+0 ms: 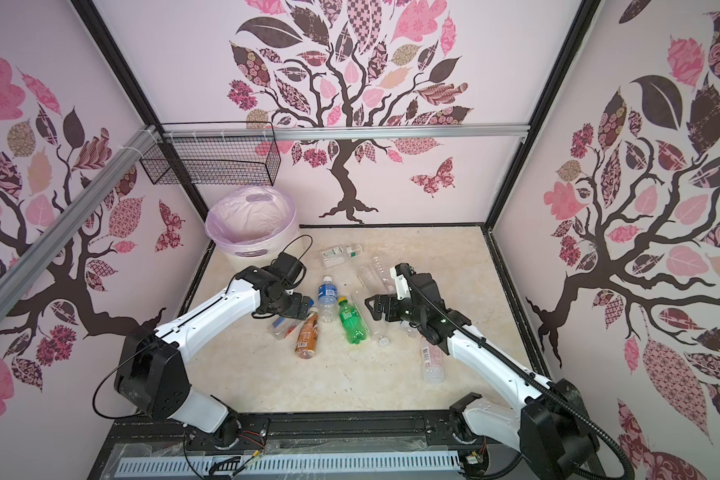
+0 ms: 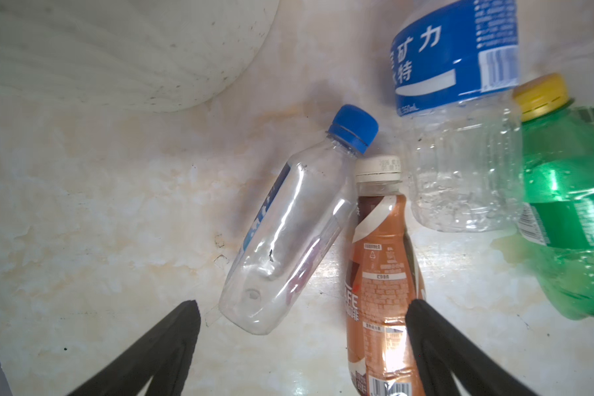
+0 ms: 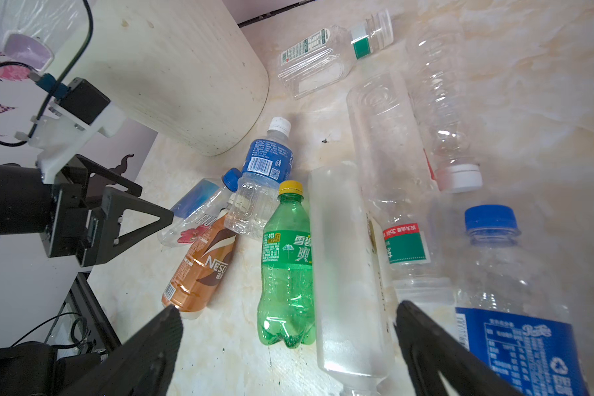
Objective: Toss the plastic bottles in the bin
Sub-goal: 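Lower the left gripper onto the blue-cap clear bottle and close it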
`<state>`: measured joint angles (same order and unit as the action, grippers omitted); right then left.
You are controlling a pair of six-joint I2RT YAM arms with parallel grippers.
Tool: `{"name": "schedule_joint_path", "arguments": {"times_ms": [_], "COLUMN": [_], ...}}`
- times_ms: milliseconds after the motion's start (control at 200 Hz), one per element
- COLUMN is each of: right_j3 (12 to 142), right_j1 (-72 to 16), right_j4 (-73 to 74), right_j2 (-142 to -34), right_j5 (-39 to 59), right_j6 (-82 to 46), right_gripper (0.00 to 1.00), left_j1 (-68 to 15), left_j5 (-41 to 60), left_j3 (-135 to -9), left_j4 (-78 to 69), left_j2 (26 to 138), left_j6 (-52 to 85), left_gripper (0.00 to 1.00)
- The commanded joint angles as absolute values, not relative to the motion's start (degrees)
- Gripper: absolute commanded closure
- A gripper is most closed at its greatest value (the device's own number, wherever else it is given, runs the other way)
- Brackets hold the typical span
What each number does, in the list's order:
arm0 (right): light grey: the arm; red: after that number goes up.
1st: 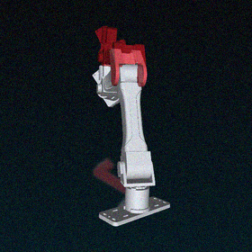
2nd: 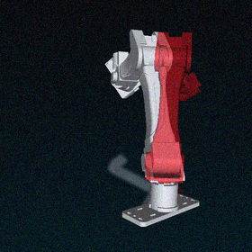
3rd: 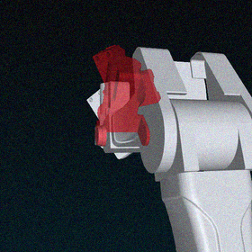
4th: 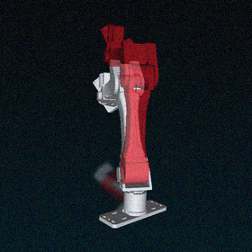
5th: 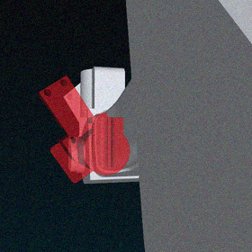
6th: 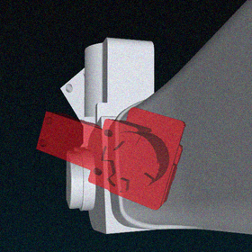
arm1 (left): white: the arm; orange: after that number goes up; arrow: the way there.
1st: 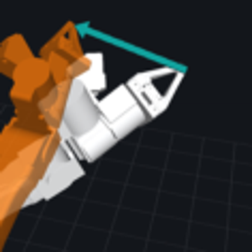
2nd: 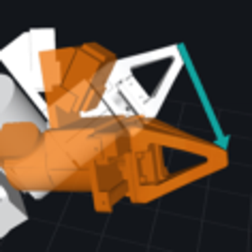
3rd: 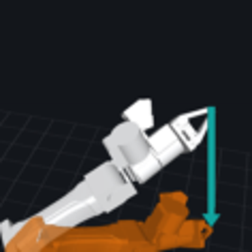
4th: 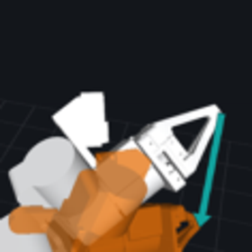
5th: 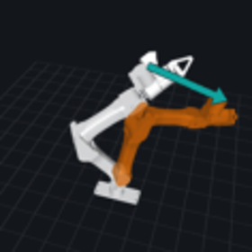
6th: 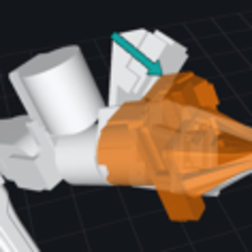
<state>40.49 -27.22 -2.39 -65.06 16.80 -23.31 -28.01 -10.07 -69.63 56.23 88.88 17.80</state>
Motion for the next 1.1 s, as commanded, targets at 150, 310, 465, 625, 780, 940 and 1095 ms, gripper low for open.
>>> {"name": "schedule_joint_path", "arguments": {"times_ms": [150,310,465,625,780,940,1095], "right_j3": [40.9,40.5,40.5,40.3,40.1,39.9,39.9], "right_j1": [-27.2,-27.2,-27.2,-27.2,-27.2,-27.2,-27.2], "right_j4": [-2.6,-2.1,-2.0,-1.9,-1.6,-1.5,-1.4], "right_j2": [-62.6,-63.0,-63.1,-63.2,-63.4,-63.5,-63.5], "right_j5": [18.5,19.0,19.0,19.0,19.0,18.9,18.6], "right_j6": [-23.1,-23.3,-23.4,-23.4,-23.4,-23.4,-23.4], "right_gripper": [0.01,0.00,0.01,0.01,0.01,0.00,0.00], "left_j1": [-27.7,-27.3,-27.1,-26.6,-24.7,-24.2,-24.2], "left_j5": [-9.3,-9.3,-9.0,-8.4,-6.5,-5.8,-5.5], "left_j3": [-65.4,-64.3,-64.2,-64.2,-64.2,-63.8,-63.8], "left_j4": [55.4,53.4,52.9,52.8,52.7,52.5,52.7], "left_j2": [90.1,91.2,93.3,94.8,95.4,95.2,95.9], "left_j6": [16.6,16.7,16.4,16.4,16.6,16.6,16.6], "left_gripper": [0.02,0.02,0.02,0.03,0.07,0.10,0.13]}}
